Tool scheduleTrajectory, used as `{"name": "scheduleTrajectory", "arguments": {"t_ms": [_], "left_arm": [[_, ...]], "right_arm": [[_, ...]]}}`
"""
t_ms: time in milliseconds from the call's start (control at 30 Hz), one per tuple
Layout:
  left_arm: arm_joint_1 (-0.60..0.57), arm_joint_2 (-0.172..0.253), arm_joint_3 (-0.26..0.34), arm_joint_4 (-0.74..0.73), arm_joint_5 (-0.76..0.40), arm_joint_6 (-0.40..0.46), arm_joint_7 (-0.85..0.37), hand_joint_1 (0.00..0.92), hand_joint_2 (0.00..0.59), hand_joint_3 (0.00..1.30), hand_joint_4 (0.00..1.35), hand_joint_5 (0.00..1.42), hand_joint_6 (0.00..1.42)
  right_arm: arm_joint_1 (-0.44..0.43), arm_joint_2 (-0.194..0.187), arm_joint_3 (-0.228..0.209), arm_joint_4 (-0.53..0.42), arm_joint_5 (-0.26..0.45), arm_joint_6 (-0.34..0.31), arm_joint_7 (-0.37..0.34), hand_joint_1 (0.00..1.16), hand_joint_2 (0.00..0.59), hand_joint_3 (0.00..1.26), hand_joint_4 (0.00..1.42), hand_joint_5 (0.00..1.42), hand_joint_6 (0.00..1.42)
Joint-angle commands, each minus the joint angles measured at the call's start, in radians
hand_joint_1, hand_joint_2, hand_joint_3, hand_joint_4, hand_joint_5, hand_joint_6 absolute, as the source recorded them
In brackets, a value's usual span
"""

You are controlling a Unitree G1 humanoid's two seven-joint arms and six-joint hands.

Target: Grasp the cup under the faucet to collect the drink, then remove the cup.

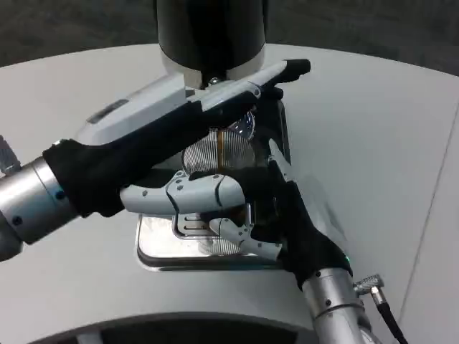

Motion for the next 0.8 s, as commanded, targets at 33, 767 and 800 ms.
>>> {"name": "scheduleTrajectory", "arguments": {"t_ms": [33, 767, 800], "left_arm": [[0.036, 0.019, -0.004, 0.004, 0.008, 0.012, -0.017, 0.0, 0.183, 0.0, 0.0, 0.08, 0.06], [0.048, 0.018, 0.017, 0.019, -0.005, 0.023, -0.01, 0.0, 0.182, 0.0, 0.0, 0.08, 0.06], [0.049, 0.017, 0.018, 0.021, -0.007, 0.024, -0.008, 0.0, 0.182, 0.0, 0.0, 0.08, 0.06]], "right_arm": [[-0.023, 0.012, 0.005, 0.038, 0.019, -0.019, -0.013, 0.67, 0.18, 0.0, 0.0, 0.0, 0.03], [-0.117, 0.033, 0.008, 0.177, 0.057, -0.059, -0.04, 0.68, 0.176, 0.0, 0.0, 0.0, 0.04], [-0.118, 0.032, 0.009, 0.179, 0.058, -0.06, -0.04, 0.68, 0.177, 0.0, 0.0, 0.0, 0.04]]}}
